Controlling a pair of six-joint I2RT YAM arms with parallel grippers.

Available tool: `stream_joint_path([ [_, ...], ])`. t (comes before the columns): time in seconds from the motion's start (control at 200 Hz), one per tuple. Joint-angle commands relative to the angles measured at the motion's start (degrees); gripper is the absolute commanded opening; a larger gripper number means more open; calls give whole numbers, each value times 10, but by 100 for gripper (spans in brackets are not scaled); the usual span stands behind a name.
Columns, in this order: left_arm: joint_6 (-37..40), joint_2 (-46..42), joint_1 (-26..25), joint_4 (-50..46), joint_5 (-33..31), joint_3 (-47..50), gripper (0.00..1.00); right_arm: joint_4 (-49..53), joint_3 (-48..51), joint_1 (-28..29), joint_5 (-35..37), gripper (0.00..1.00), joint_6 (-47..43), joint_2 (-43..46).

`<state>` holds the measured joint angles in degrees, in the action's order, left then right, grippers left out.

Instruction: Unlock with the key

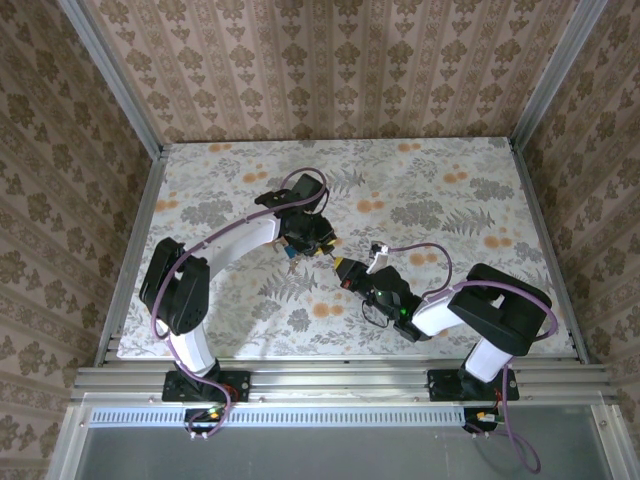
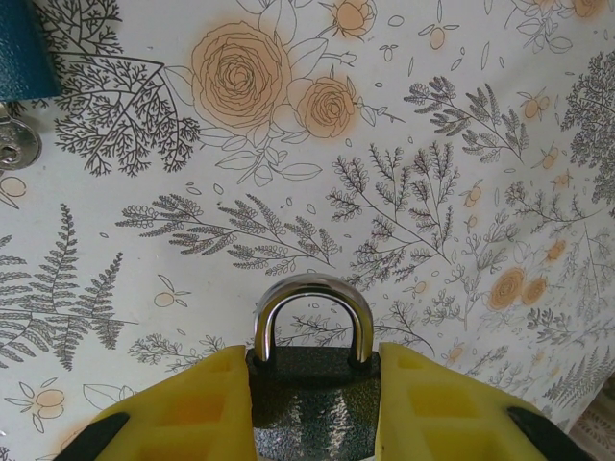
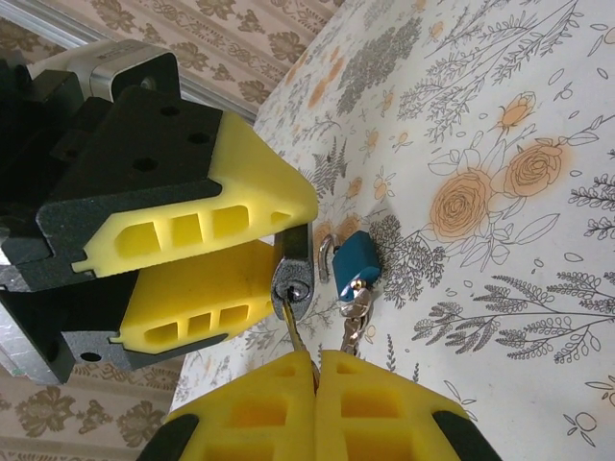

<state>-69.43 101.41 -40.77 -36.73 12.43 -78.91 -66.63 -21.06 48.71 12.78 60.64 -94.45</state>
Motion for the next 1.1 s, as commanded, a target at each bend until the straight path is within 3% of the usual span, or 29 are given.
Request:
stream_joint_path([
  [0.0, -2, -13, 1, 6, 9, 10, 17, 11, -10, 3, 33, 0, 2, 10],
  [0.595, -11, -8, -14, 15, 14, 2, 16, 15, -40, -1, 28, 0, 15, 0],
  [0.84, -13, -9, -20, 12, 10, -4, 16, 97, -65, -1, 43, 0, 85, 24],
  [1.09, -18, -12, -22, 17, 16, -7, 16, 124, -72, -1, 59, 0, 92, 36],
])
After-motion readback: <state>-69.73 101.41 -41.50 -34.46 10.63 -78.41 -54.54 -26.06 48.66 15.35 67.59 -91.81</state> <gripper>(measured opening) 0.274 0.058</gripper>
